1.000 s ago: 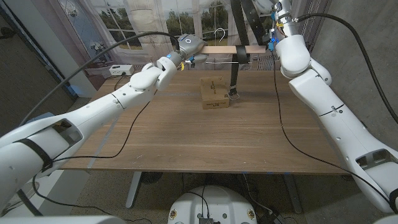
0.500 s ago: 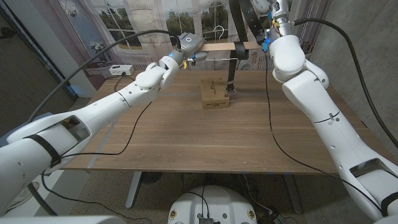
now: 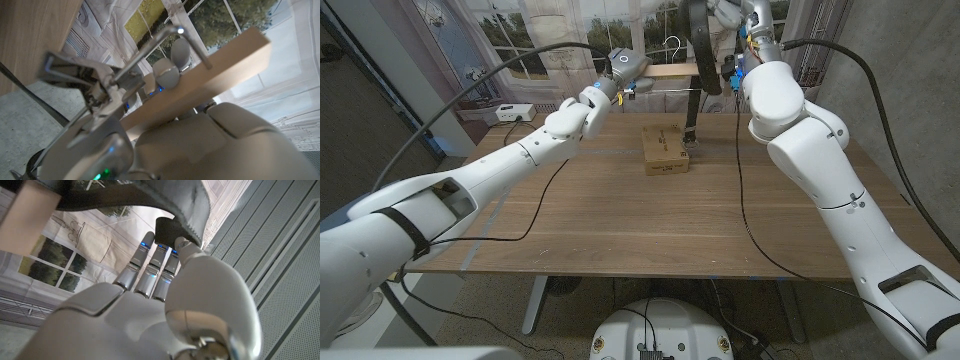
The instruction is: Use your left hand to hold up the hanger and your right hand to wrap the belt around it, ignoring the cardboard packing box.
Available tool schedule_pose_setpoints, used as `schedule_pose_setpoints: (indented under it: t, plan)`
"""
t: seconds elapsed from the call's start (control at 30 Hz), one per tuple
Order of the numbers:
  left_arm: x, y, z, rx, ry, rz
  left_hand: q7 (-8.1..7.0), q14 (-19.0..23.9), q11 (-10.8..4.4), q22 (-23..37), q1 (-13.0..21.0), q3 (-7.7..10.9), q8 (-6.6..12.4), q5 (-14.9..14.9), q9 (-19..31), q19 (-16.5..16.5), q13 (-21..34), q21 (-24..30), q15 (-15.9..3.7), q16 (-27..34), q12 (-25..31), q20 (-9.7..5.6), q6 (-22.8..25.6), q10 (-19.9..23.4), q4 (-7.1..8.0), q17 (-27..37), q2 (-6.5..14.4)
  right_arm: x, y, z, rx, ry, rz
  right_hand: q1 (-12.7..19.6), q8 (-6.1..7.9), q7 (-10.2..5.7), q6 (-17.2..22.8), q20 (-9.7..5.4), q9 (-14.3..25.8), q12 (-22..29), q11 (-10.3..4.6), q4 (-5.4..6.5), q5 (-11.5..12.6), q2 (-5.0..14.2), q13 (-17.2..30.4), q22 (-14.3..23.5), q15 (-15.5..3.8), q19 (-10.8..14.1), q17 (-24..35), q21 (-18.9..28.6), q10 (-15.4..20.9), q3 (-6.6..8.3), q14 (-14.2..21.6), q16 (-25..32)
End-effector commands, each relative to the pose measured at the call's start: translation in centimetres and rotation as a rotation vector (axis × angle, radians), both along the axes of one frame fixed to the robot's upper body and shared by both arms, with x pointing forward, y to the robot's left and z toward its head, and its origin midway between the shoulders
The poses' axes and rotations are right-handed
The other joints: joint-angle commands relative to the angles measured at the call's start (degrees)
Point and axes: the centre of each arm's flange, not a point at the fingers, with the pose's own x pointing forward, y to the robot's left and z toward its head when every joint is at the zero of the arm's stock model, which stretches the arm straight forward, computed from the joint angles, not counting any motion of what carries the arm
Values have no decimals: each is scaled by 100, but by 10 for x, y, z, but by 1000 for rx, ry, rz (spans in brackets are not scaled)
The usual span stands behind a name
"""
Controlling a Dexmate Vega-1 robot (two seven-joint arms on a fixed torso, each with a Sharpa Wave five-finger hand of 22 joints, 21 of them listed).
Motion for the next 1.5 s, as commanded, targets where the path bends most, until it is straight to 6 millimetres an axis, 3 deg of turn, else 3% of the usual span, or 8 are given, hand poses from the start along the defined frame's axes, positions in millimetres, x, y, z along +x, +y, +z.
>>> schedule_pose_setpoints:
  t: [0.03,0.27,0.53,0.9,1.5]
  plan:
    - [0,-2,15,-39,-20,-31,162,6,-34,16,-4,23,35,0,26,41,5,46,-29,-6,34,-360,-171,23,-18,26,39,13,3,-37,-17,162,24,39,15,529,468,6,15,35,316,27,47,4,7,0,-358,53,50,70,269,3,66,4]
    - [-7,-3,22,-79,-13,-81,172,-5,-34,15,-3,23,56,-6,25,42,5,47,-33,-7,38,-362,-169,38,-19,25,47,55,-7,-78,3,304,109,33,4,537,462,5,13,48,323,12,62,2,19,-9,-357,48,83,105,260,19,65,-9]
    - [-16,-1,29,-127,2,-129,167,0,-36,13,-2,21,72,-14,10,46,5,45,-31,-3,36,-370,-171,40,-19,26,54,80,-14,-110,15,374,161,39,-1,551,465,5,15,55,301,-9,77,9,28,-19,-355,47,128,148,235,41,36,-30]
    - [-20,-1,32,-170,23,-156,165,15,-32,25,0,19,99,-25,4,54,4,56,-33,18,35,-368,-187,40,-20,45,65,94,-31,-134,57,408,153,20,-12,535,448,-11,25,64,311,-16,79,17,33,-29,-361,9,224,192,212,41,12,-21]
    - [-33,3,30,-207,79,-224,180,-10,-32,43,2,12,161,-49,-23,64,5,62,-32,12,36,-375,-195,43,-21,36,82,160,-80,-167,119,550,100,14,-50,479,346,-69,57,66,213,-23,47,55,75,-34,-434,-106,461,263,88,1,-55,44]
